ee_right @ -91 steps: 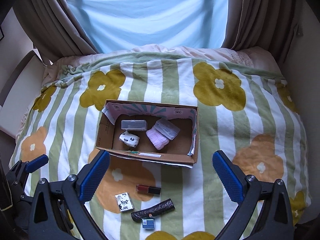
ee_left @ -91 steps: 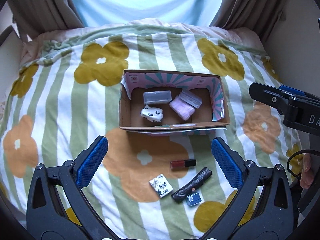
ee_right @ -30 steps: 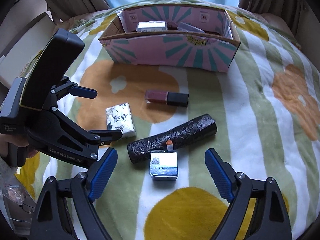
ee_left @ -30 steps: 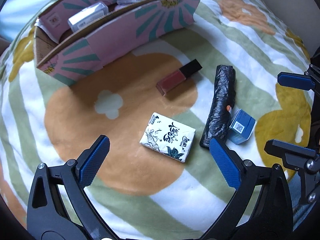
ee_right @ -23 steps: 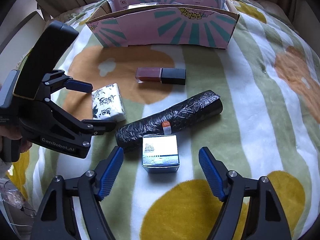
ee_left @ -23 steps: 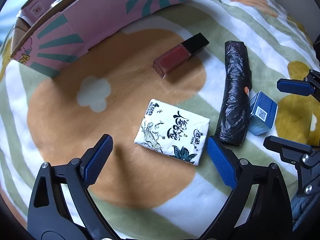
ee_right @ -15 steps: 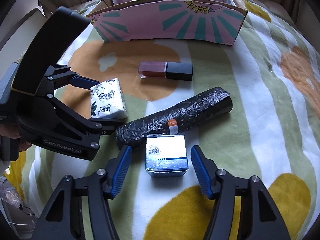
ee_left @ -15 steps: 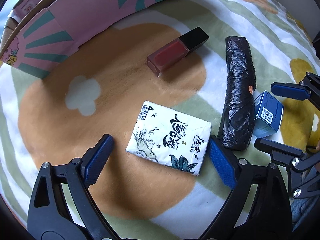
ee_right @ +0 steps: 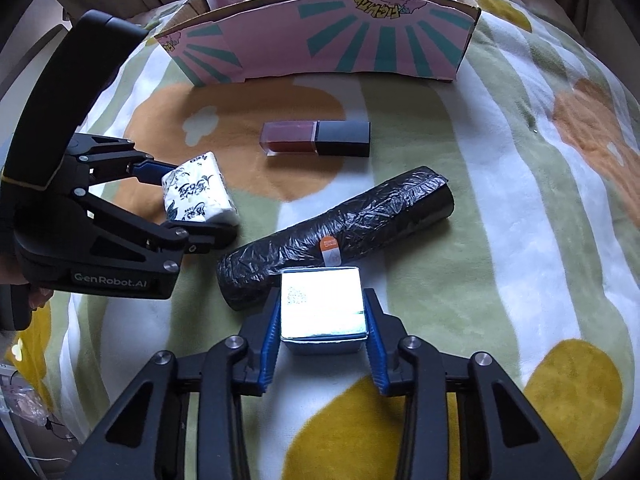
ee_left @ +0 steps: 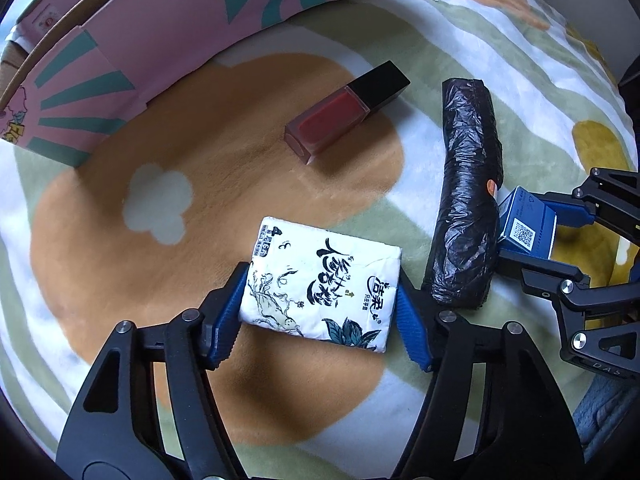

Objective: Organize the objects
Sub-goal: 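Grasp the white floral tissue pack with the left tool while the right tool grasps the blue box, then carry the tissue pack with the left tool into the pink box while the right tool carries the blue box, then open both tools to drop the tissue pack and blue box inside, then withdraw both tools toward the lipstick and black rolled bag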

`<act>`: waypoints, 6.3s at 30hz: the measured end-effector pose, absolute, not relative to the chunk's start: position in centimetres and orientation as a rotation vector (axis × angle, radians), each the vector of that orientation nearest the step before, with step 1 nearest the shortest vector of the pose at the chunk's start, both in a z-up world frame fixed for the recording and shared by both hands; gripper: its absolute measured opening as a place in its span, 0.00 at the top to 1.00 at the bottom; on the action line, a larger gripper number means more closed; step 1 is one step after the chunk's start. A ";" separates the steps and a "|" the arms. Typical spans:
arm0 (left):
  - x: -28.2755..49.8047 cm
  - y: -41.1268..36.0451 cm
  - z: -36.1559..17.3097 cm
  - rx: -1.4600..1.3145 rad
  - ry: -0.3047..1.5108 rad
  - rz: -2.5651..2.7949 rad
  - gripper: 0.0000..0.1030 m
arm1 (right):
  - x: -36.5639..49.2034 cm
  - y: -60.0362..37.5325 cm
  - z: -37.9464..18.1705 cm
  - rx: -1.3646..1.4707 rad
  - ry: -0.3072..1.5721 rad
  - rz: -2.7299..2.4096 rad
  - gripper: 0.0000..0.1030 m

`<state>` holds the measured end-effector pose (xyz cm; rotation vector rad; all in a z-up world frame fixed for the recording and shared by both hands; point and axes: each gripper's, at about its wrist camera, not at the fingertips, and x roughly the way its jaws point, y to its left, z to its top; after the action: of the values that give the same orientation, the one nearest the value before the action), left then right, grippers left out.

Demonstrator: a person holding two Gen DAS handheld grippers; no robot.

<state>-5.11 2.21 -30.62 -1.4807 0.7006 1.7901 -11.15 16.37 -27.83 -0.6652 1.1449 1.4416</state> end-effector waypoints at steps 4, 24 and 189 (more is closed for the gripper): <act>-5.3 1.6 -29.6 -1.500 0.665 1.813 0.38 | -10.5 16.3 -26.9 -0.672 1.138 1.432 0.66; -5.3 1.1 -13.6 -1.504 0.400 2.162 0.38 | -6.4 19.2 -9.1 -0.576 0.938 1.533 0.66; -6.2 0.2 -4.0 -1.613 0.072 2.340 0.00 | -1.9 19.5 -8.9 -0.644 1.079 1.417 0.01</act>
<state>-6.21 0.20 -3.97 -1.6133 0.0722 2.3396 -1.89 19.49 -8.86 -0.6440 1.0791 1.4166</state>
